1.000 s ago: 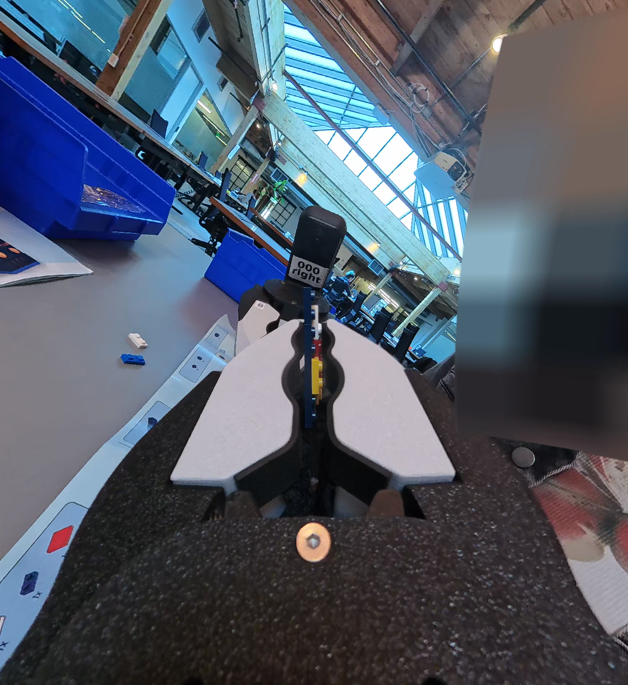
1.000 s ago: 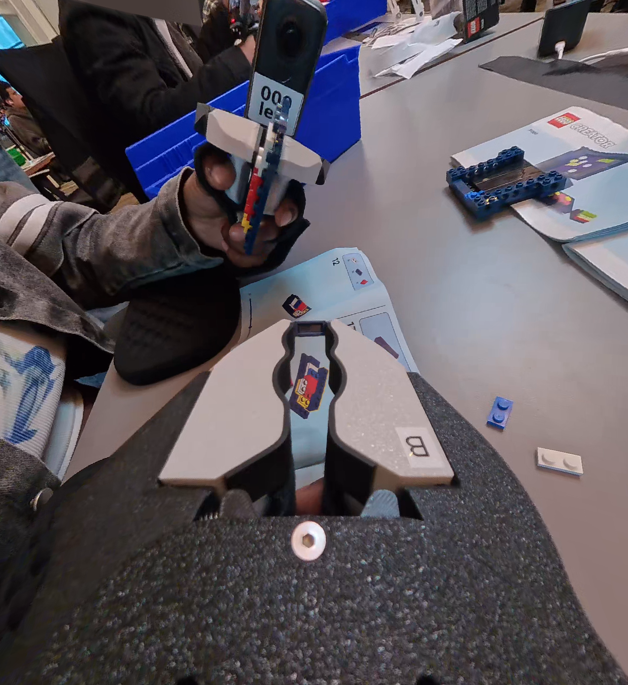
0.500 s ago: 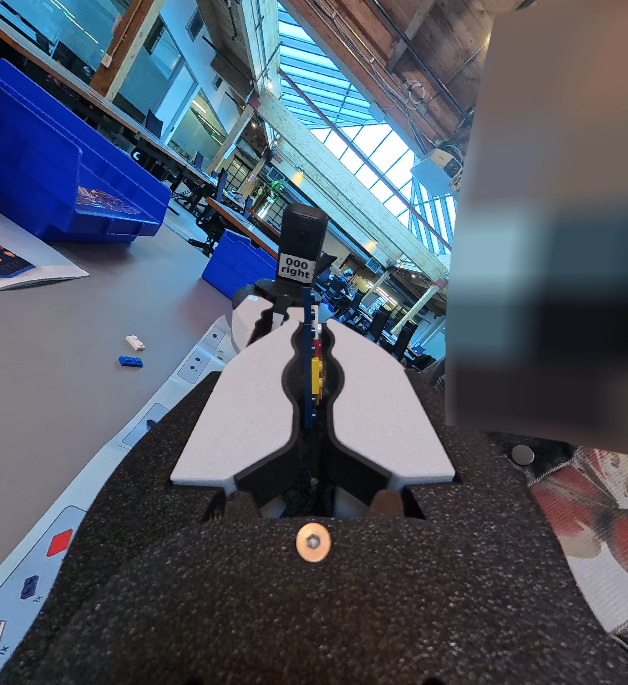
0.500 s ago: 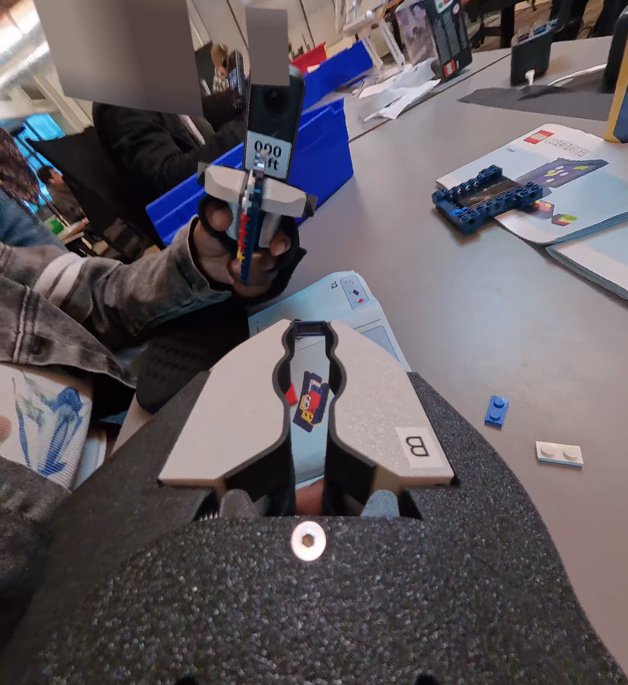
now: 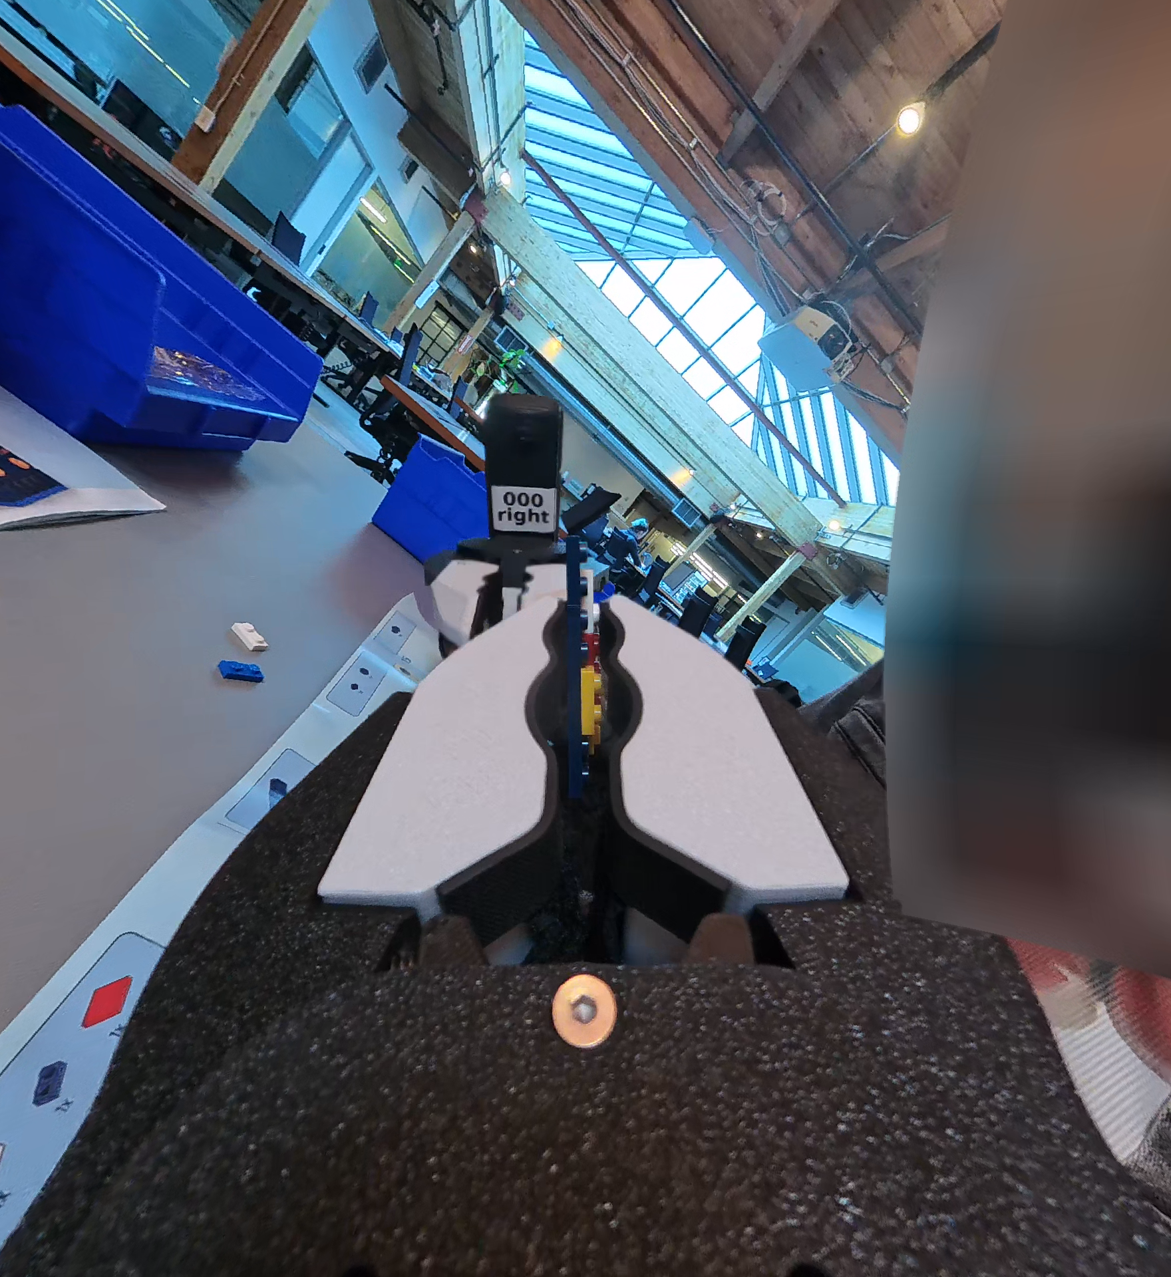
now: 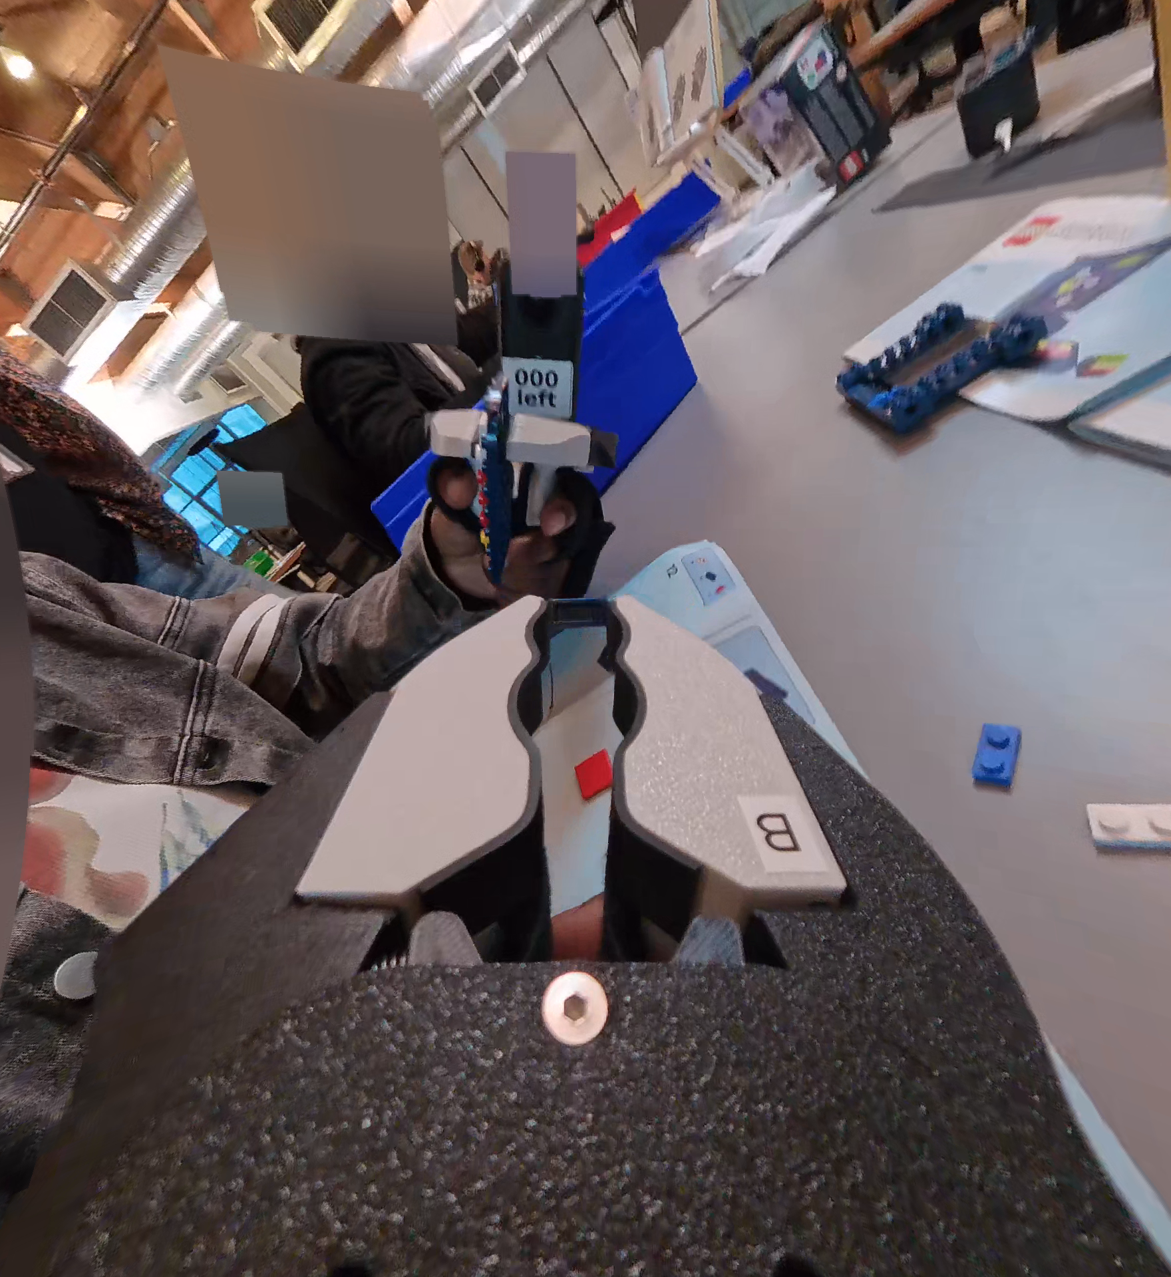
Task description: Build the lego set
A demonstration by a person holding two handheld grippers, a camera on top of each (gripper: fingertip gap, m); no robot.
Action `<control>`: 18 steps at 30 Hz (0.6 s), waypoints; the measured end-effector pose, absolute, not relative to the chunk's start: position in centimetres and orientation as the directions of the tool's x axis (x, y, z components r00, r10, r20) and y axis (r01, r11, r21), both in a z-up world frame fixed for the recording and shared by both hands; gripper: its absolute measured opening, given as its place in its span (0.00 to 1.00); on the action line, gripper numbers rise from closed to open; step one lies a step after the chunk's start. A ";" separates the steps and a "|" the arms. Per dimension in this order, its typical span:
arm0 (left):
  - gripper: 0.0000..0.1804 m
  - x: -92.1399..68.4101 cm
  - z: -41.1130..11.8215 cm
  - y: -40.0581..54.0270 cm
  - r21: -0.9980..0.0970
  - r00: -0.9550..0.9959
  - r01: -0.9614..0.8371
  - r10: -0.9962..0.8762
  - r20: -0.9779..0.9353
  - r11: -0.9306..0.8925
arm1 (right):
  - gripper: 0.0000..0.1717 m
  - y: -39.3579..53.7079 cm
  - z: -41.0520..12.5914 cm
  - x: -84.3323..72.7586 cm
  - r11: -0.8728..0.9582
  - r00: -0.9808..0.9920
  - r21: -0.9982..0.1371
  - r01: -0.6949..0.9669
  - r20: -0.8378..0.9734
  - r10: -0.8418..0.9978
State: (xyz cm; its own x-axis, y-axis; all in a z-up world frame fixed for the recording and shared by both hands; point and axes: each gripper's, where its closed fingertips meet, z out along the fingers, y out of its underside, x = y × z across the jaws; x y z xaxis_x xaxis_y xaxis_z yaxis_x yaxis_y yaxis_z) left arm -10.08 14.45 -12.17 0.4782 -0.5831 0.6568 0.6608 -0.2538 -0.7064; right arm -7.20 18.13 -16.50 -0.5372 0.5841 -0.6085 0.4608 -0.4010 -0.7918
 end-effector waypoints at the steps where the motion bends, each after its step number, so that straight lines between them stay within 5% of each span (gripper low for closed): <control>1: 0.04 -10.2 -12.0 14.4 -0.702 0.474 0.668 -0.585 0.658 -0.248 | 0.09 17.9 -17.0 -7.1 -0.391 -0.525 -0.778 0.492 -0.624 0.579; 8: 0.04 -10.4 -12.2 14.5 -0.703 0.490 0.669 -0.568 0.661 -0.242 | 0.09 16.6 -19.4 -7.3 -0.241 -0.494 -0.789 0.565 -0.558 0.667; 18: 0.04 -10.5 -12.4 14.6 -0.703 0.492 0.667 -0.561 0.665 -0.248 | 0.13 15.7 -23.2 -6.9 0.369 -0.628 -0.804 0.466 -0.007 0.778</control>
State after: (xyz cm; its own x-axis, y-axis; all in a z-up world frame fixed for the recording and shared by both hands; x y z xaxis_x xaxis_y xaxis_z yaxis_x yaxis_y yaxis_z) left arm -10.47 14.57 -12.38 0.4923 -0.5613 0.6653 0.6670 -0.2479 -0.7027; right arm -6.90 15.68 -23.19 -0.6277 0.7784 -0.0065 0.4664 0.3694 -0.8037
